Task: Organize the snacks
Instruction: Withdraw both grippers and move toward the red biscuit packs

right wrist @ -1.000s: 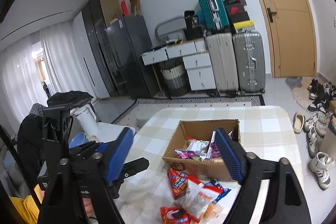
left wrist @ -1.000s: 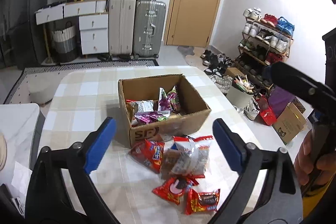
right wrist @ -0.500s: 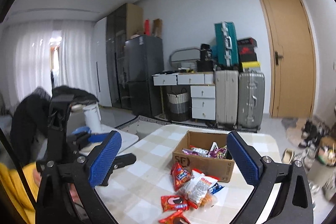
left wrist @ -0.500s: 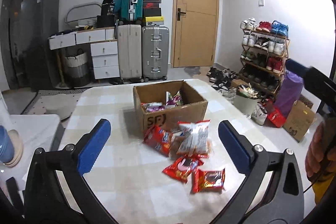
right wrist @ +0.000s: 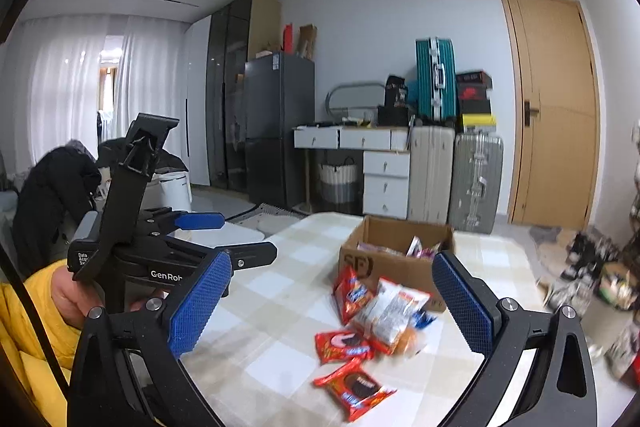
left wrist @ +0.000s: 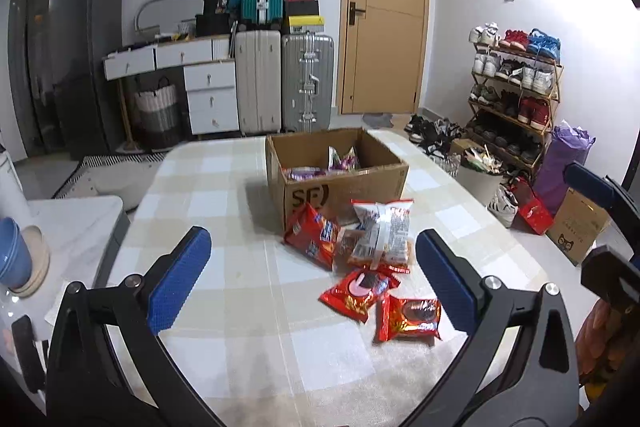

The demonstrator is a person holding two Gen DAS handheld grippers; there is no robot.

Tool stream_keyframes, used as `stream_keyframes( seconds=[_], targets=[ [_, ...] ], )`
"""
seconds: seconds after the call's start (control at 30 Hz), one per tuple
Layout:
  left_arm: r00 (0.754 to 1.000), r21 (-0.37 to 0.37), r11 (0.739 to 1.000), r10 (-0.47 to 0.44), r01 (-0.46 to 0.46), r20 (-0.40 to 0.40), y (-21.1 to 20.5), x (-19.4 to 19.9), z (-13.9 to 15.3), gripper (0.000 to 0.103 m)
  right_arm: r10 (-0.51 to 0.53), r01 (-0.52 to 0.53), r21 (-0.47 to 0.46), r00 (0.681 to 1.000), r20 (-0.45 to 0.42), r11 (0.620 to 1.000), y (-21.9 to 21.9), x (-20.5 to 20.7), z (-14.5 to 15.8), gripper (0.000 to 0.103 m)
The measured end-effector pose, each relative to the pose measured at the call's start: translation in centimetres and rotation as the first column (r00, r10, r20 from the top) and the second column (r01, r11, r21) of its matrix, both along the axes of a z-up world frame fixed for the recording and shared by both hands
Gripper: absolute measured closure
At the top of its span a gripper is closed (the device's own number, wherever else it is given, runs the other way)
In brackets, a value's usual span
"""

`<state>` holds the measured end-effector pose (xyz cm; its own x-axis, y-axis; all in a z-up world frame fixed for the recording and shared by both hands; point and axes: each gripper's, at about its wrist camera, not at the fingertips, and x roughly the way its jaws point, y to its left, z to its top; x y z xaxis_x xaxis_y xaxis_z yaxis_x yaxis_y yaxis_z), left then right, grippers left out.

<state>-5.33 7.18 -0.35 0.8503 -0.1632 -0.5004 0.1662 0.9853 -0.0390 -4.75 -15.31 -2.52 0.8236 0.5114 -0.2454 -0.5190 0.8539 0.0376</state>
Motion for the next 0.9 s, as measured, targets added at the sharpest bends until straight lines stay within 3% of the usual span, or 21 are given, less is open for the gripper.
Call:
stream_keyframes(
  seconds=[0.2, 0.43, 0.7, 0.9],
  targets=[
    [0.997, 0.012, 1.0, -0.007, 0.008, -0.077, -0.5, 3.8, -3.0, 0.001, 0.007, -0.002, 0.036, 0.992, -0.129, 0.999, -0.7, 2.6, -3.2, 0.001],
    [0.983, -0.007, 1.0, -0.002, 0.001, -0.185, -1.1, 9.4, -7.5, 0.001, 0.022, -0.012, 0.038, 0.959, -0.282, 0.999, -1.0, 5.5, -7.7, 0.001],
    [0.96, 0.001, 1.0, -0.024, 0.025, -0.281, -3.0, 12.7, -12.3, 0.001, 0.014, -0.024, -0.017, 0.904, -0.427, 1.0, -0.4, 8.5, -13.1, 0.001],
    [0.94, 0.001, 0.999, -0.042, 0.045, -0.339, -3.9, 14.9, -15.5, 0.001, 0.009, -0.066, -0.101, 0.877, -0.48, 0.993, 1.2, 9.8, -15.5, 0.003]
  ],
)
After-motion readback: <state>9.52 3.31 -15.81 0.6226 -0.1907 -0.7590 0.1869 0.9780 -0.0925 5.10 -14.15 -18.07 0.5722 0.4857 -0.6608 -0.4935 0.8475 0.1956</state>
